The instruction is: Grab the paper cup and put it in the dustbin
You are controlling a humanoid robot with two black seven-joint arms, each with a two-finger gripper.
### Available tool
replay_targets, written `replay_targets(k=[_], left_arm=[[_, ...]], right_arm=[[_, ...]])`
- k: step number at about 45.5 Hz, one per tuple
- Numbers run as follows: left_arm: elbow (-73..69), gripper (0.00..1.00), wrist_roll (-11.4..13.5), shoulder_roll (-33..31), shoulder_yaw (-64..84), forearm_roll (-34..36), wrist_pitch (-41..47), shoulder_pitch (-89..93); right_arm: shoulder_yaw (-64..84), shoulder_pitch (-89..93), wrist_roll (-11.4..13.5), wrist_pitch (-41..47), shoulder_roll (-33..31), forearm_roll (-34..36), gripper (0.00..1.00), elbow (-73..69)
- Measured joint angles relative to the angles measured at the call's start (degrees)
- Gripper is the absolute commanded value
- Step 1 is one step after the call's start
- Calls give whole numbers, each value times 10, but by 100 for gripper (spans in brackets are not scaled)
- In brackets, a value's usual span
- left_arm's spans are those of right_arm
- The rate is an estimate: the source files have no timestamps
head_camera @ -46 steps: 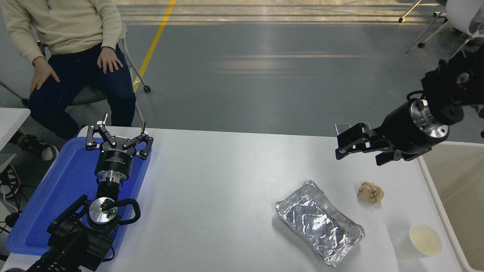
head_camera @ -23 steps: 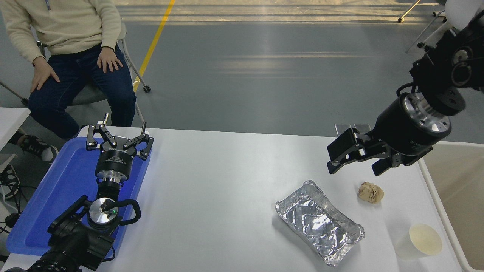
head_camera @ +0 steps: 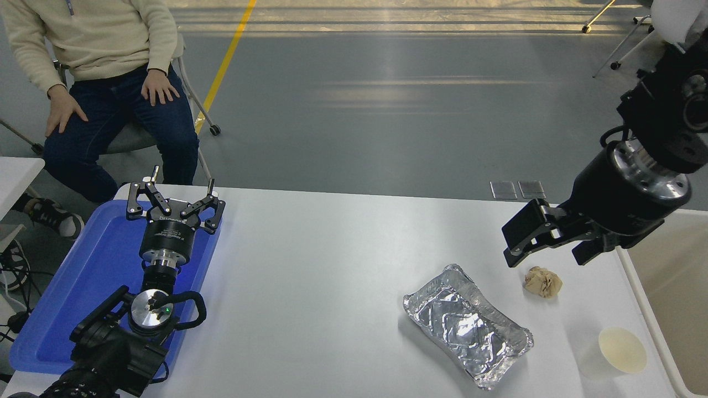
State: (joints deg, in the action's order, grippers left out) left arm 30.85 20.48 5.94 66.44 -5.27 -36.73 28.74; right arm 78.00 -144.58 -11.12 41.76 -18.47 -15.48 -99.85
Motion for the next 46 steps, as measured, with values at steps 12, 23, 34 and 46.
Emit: replay_targets(k=[12,23,34,46], left_arm=[[0,100,0,0,0,0,0,0],[0,100,0,0,0,0,0,0],[0,100,0,0,0,0,-1,0],[0,100,0,0,0,0,-1,0]], right_arm=[[38,3,-1,-10,-35,-66,100,-1],[86,17,-2,-31,-100,-160,100,7],[111,52,-3,-50,-170,-237,100,39],[117,120,-4,-85,-230,-294,100,79]])
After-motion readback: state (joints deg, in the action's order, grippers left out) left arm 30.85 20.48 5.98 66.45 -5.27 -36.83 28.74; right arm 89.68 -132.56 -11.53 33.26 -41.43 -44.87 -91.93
